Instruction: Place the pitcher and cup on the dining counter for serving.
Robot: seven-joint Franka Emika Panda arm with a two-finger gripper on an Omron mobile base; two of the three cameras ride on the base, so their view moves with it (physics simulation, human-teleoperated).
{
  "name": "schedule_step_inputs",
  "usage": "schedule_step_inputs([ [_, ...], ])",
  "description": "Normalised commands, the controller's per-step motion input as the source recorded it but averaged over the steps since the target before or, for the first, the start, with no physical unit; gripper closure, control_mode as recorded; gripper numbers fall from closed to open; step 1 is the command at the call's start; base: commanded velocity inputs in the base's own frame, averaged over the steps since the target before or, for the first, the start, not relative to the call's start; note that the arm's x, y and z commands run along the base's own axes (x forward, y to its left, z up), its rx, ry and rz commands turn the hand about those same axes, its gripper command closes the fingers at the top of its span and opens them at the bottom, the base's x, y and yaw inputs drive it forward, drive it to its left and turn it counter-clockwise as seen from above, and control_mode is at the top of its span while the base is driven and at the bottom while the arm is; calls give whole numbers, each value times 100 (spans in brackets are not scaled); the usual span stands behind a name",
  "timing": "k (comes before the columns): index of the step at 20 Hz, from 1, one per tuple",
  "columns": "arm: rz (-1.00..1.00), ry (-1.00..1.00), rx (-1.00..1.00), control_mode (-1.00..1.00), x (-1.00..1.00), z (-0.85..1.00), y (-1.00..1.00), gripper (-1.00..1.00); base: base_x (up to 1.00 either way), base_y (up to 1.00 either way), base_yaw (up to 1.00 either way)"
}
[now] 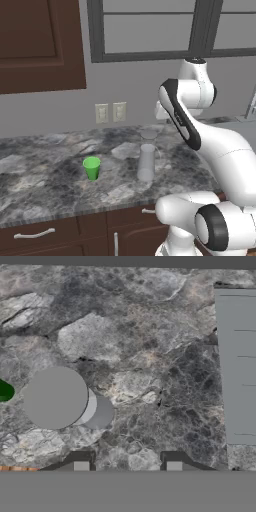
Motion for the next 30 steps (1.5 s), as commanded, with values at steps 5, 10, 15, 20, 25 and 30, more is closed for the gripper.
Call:
schedule_step_inputs([
  [5, 0, -2, 0, -100, -19, -2, 12, -100, 0, 0, 0],
  [10, 13, 0, 3, -100, -25, -29, 3, -100, 0, 0, 0],
  [15, 37, 2, 7, -100, -6, -47, 0, -100, 0, 0, 0],
  [20, 31, 6, 1, -100, 5, -59, 6, -100, 0, 0, 0],
  [25, 15, 2, 0, -100, 31, -40, 13, -100, 0, 0, 0],
  [30, 10, 0, 1, -100, 44, -48, 32, -100, 0, 0, 0],
])
